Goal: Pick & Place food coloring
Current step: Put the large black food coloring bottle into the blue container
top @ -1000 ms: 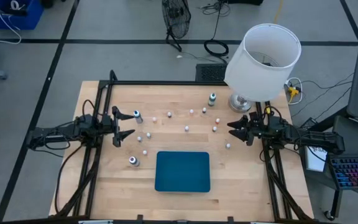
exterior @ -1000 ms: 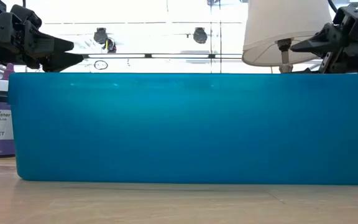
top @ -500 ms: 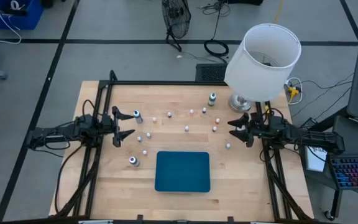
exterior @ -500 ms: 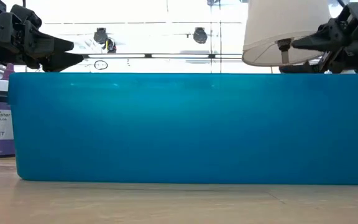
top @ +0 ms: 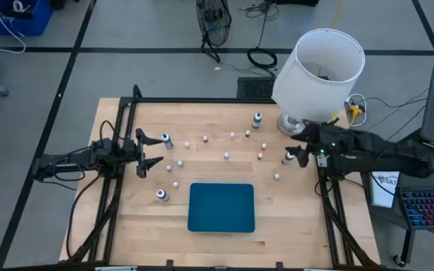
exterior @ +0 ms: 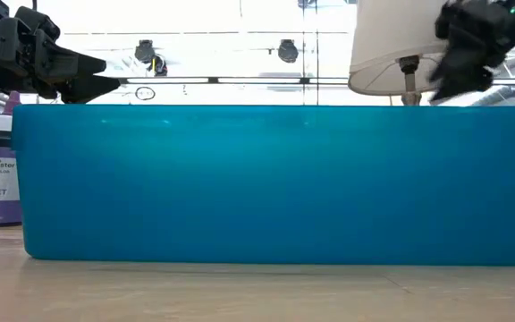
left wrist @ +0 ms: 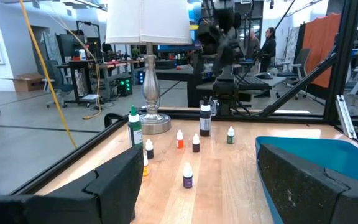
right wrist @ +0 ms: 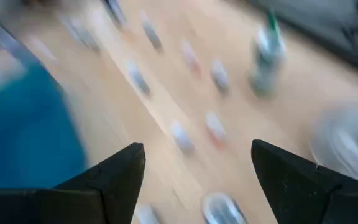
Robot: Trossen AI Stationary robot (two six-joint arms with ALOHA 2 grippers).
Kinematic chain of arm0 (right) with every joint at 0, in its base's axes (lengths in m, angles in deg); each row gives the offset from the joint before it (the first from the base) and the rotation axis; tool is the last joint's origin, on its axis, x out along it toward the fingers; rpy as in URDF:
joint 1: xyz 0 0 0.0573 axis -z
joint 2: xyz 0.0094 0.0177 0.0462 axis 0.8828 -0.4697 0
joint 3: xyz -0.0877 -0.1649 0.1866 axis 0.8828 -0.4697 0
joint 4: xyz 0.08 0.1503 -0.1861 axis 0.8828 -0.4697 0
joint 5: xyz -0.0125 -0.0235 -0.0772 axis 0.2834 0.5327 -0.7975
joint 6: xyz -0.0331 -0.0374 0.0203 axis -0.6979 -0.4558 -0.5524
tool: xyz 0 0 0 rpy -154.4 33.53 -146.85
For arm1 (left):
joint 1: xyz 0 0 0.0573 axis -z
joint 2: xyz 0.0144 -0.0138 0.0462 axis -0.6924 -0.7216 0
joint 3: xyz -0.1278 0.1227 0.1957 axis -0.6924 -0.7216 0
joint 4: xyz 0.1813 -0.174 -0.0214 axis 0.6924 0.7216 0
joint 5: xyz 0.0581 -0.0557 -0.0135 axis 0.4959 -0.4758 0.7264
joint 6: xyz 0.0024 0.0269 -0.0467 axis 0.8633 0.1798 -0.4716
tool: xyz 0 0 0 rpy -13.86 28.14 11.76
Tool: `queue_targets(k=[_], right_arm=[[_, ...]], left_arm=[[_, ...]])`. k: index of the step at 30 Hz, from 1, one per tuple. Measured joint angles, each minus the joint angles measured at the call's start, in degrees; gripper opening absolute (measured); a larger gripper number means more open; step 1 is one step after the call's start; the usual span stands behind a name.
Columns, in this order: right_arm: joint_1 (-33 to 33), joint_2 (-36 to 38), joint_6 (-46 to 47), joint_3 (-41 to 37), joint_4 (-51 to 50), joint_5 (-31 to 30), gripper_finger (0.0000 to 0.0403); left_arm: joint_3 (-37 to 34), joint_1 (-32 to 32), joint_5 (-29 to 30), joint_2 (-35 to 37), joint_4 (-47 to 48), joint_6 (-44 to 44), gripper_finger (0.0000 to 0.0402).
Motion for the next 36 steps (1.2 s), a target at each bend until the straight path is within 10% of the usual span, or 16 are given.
queue_targets(k=[15, 36], right_arm=[[0.0, -32.5, 3.8, 6.8, -13.5, -1.4, 0.0283], [0.0, -36.5, 3.8, 2.5, -10.2, -1.6, 0.0283]], left_arm=[[0.0, 0.0, 0.0, 0.0, 0.0, 0.0, 0.031], [0.0, 0.0, 0.0, 0.0, 0.1, 0.0, 0.031]])
